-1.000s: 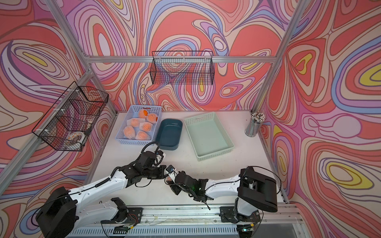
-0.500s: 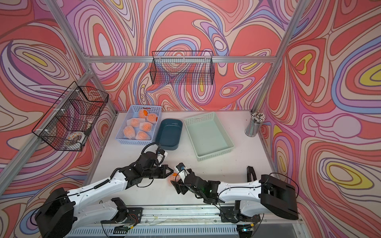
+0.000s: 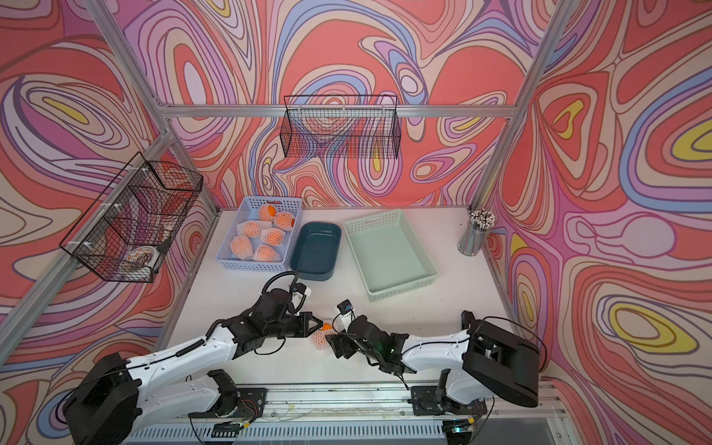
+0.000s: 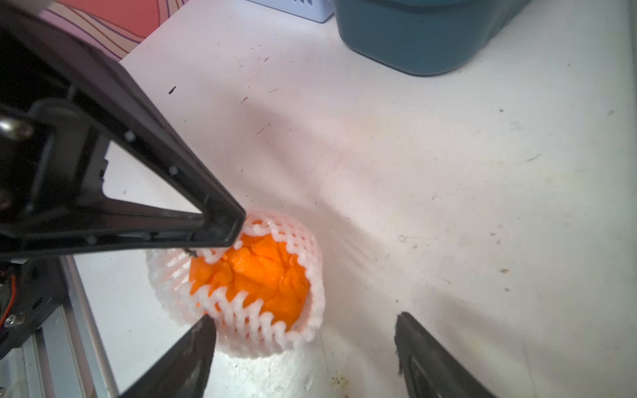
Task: Remove foam nets from oranges
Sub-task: Remove the foam net from the orange.
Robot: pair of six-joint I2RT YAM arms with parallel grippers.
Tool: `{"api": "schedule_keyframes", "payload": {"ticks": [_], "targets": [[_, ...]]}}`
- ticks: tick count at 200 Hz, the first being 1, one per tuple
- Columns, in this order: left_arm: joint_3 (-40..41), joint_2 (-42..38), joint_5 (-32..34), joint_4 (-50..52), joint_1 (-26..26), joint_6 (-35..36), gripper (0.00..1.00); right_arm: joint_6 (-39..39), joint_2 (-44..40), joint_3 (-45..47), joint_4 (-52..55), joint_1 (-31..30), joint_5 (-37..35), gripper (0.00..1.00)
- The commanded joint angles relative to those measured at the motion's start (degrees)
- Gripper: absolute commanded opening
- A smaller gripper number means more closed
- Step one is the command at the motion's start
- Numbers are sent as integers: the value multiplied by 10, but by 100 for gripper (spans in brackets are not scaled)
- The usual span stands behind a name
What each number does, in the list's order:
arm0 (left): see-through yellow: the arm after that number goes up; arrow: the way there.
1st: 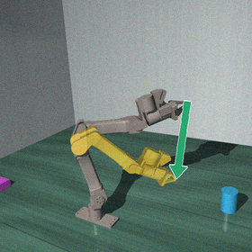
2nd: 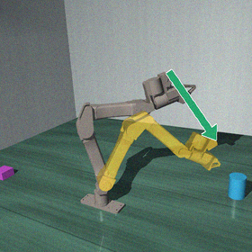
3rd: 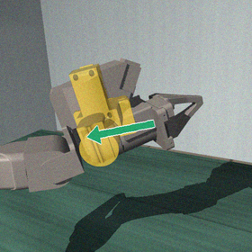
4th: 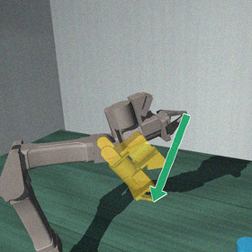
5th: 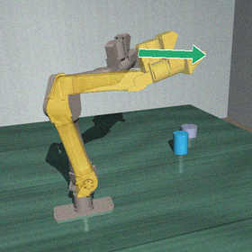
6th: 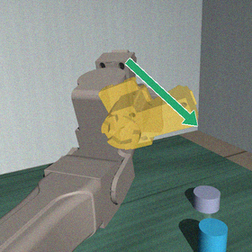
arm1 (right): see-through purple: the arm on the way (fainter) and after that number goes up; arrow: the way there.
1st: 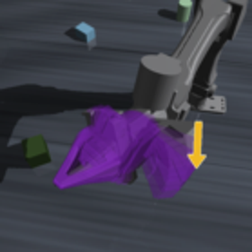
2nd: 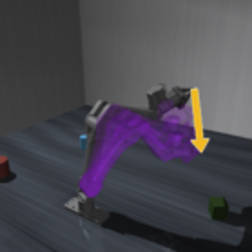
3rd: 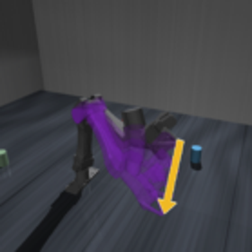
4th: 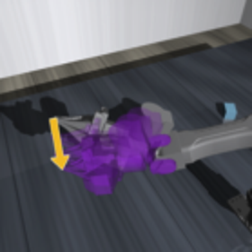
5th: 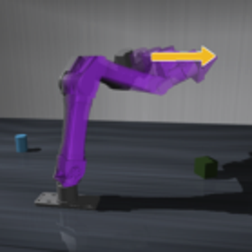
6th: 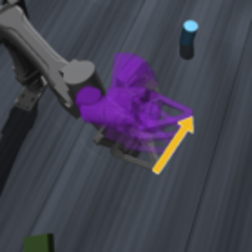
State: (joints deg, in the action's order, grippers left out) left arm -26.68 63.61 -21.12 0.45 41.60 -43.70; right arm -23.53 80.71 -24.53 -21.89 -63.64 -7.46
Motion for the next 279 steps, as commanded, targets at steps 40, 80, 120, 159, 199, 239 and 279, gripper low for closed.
{"api": "schedule_keyframes", "payload": {"ticks": [40, 80, 120, 159, 199, 239, 279], "targets": [[13, -21, 0, -19, 1, -17, 0, 13, 70, -32, -57, 1, 82, 70], [14, -23, -6, -26, 5, -23, 0, 18, 70, -42, -57, 2, 76, 48], [17, -18, -12, -40, 8, -29, 0, 28, 80, -70, -31, 2, 81, 21], [20, -30, 0, -26, 8, -26, 0, 30, 74, -98, 12, 2, 75, 0], [14, -78, 55, 41, 6, -17, 23, 31, 61, -113, 58, 2, 74, 0], [7, -106, 84, 94, 0, 0, 68, 35, 52, -129, 110, 2, 68, 0], [2, -136, 118, 139, 0, 39, 78, 42, 36, -146, 158, 2, 55, 0]]}}
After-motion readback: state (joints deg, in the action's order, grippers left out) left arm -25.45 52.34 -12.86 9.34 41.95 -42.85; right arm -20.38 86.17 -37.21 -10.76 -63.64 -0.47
